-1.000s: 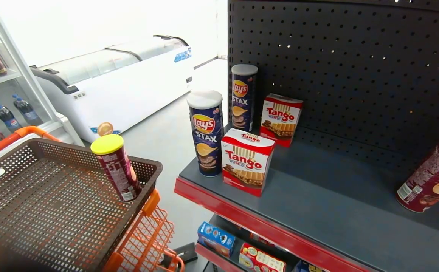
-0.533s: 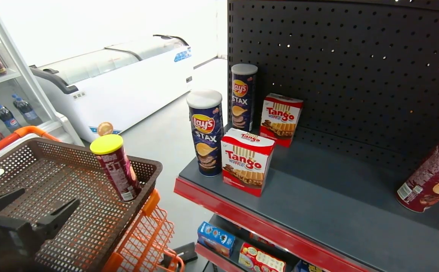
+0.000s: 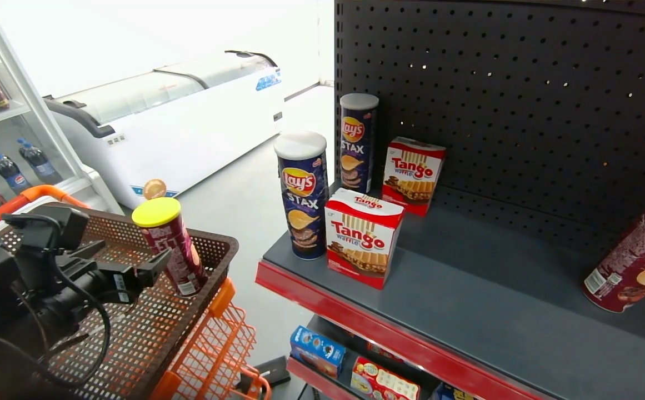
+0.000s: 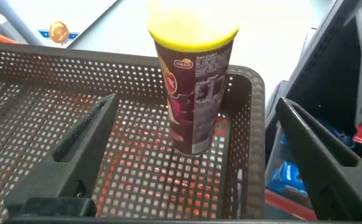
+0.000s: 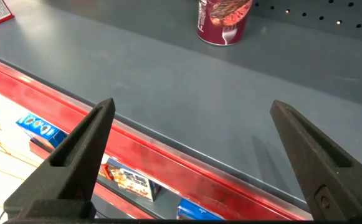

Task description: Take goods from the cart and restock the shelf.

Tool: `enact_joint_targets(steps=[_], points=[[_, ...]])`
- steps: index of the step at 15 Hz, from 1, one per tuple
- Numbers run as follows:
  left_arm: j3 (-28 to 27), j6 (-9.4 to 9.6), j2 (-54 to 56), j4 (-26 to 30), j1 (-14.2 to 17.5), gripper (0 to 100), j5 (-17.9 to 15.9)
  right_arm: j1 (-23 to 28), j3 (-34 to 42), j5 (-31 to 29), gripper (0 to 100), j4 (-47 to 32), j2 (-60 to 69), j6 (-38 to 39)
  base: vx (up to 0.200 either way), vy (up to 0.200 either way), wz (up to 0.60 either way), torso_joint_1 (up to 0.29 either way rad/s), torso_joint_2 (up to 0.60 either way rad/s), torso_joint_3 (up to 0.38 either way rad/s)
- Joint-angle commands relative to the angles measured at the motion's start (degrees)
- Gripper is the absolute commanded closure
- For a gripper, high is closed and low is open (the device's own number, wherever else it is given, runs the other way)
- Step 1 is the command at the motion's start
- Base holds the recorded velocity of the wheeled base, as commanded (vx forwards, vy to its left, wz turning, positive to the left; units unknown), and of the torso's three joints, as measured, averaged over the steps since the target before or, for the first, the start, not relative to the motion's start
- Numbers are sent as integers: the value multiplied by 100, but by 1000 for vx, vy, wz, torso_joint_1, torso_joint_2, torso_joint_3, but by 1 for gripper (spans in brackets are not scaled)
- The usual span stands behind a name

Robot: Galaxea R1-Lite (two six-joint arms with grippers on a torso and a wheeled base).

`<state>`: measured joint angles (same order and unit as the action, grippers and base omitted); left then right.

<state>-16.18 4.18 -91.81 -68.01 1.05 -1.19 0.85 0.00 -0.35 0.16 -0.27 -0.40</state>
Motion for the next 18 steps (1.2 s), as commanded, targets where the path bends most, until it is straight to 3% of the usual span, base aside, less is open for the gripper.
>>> enact_joint_targets(steps=[1,5,18], points=[[-325,92,-971,-309,-26,0,14,3,0,0,0,2,-8,-4,0,0,0,0,0,0],[-966,100,-1595,-511,9,0,14,3,0,0,0,2,-8,-4,0,0,0,0,0,0],[-1810,109,-2913,-1232,9,0,14,3,0,0,0,2,-8,-4,0,0,0,0,0,0]])
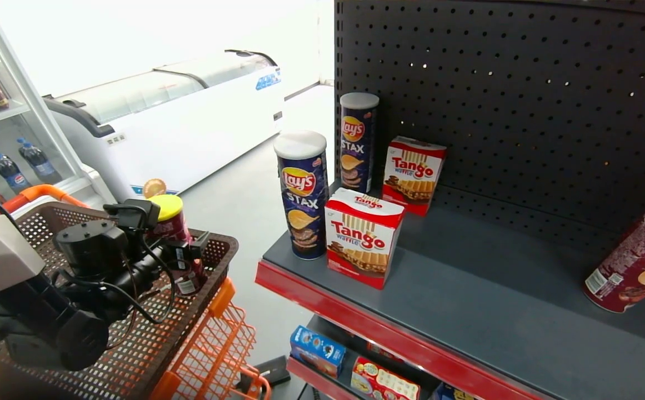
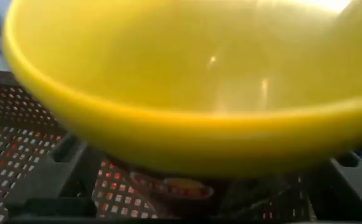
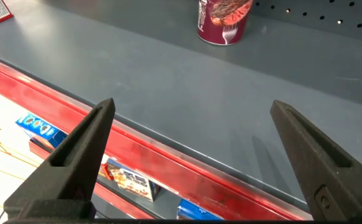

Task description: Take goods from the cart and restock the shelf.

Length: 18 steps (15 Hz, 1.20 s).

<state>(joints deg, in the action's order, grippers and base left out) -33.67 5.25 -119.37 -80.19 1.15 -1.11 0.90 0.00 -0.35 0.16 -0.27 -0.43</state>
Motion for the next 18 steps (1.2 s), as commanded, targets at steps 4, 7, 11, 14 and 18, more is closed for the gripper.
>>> enact_joint_targets(steps=[4,7,11,14,18], points=[[-105,-33,-306,-331,0,100,5,-2,0,0,0,2,-8,-1,0,0,0,0,0,0],[-52,2,-280,-339,0,100,5,-2,0,0,0,2,-8,-1,0,0,0,0,0,0],[-43,-7,89,-348,-9,100,76,-2,0,0,0,2,-8,-1,0,0,0,0,0,0],[106,-7,951,-32,-53,100,-30,-2,0,0,0,2,-8,-1,0,0,0,0,0,0],[238,-16,2278,320,-308,100,-118,-2,0,0,0,2,-8,-1,0,0,0,0,0,0]])
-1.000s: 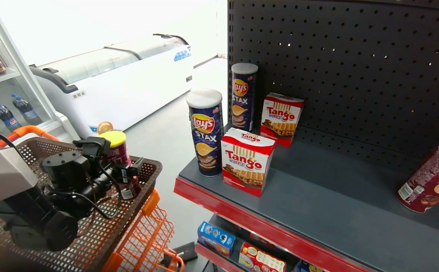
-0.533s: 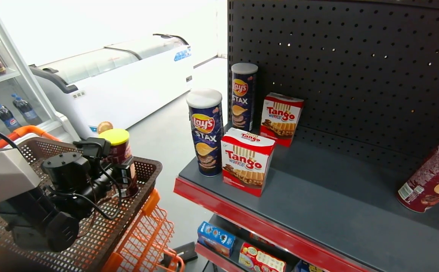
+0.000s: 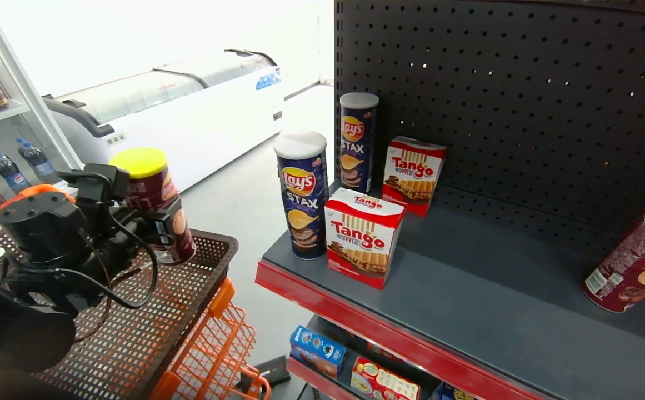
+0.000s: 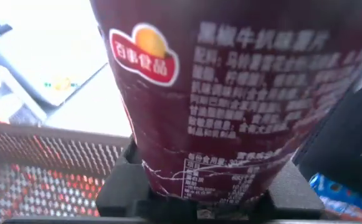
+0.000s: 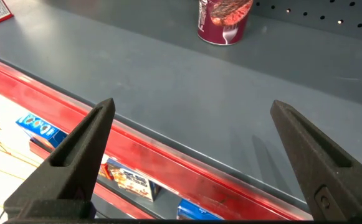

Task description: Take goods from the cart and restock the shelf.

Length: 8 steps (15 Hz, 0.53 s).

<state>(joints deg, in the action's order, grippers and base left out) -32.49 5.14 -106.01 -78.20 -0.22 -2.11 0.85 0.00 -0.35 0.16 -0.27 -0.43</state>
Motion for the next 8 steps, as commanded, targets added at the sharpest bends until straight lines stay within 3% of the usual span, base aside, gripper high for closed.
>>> enact_joint_targets(steps=[1,3,5,6,8], points=[[269,-5,1355,437,-277,100,-9,3,0,0,0,2,-8,-1,0,0,0,0,0,0],[612,4,2243,1281,-312,100,-167,3,0,0,0,2,-8,-1,0,0,0,0,0,0],[1034,-13,2700,1413,-628,100,-694,3,0,0,0,2,-8,-1,0,0,0,0,0,0],[1298,-57,3069,1492,-1103,100,-861,3,0,0,0,2,-8,-1,0,0,0,0,0,0],[1596,-198,3297,1519,-1586,100,-897,3,0,0,0,2,-8,-1,0,0,0,0,0,0]])
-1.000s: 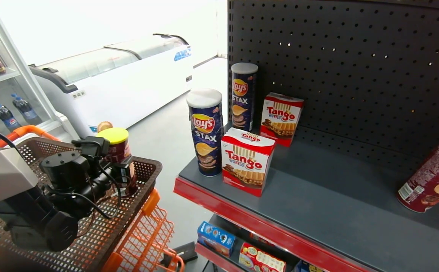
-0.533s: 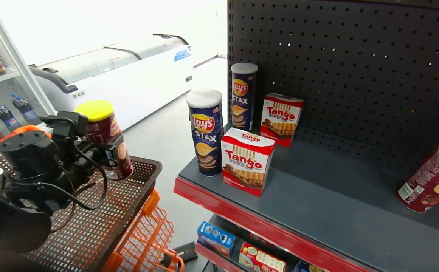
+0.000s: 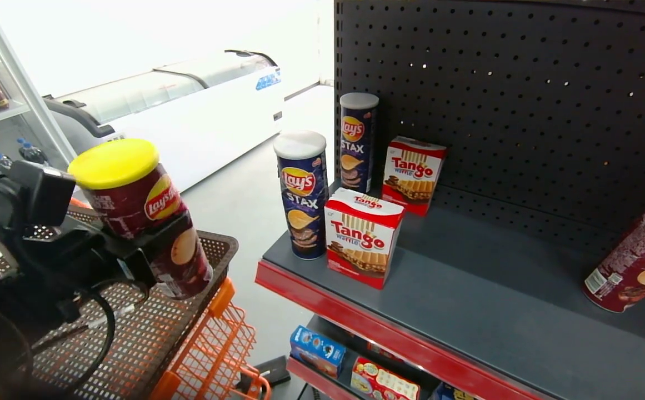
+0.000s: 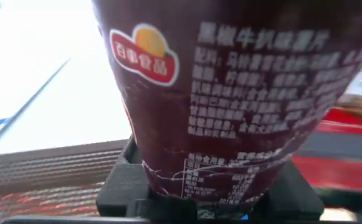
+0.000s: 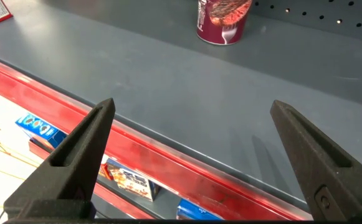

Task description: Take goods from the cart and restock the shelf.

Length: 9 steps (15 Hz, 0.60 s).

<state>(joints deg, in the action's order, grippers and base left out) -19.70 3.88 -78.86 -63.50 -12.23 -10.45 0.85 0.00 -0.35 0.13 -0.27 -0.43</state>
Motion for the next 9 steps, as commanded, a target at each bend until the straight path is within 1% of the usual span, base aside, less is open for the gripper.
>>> enact_joint_targets(steps=[1,2,5,7,9], points=[[414,-159,705,57,-597,100,-89,3,0,0,0,4,-8,-1,0,0,0,0,0,0],[449,-168,749,66,-895,100,-133,3,0,0,0,4,-8,-1,0,0,0,0,0,0],[326,-177,714,57,-1458,100,-177,3,0,0,0,4,-8,-1,0,0,0,0,0,0],[344,-159,618,57,-1502,100,-238,3,0,0,0,4,-8,-1,0,0,0,0,0,0],[335,-150,565,66,-1511,100,-458,3,0,0,0,4,-8,-1,0,0,0,0,0,0]])
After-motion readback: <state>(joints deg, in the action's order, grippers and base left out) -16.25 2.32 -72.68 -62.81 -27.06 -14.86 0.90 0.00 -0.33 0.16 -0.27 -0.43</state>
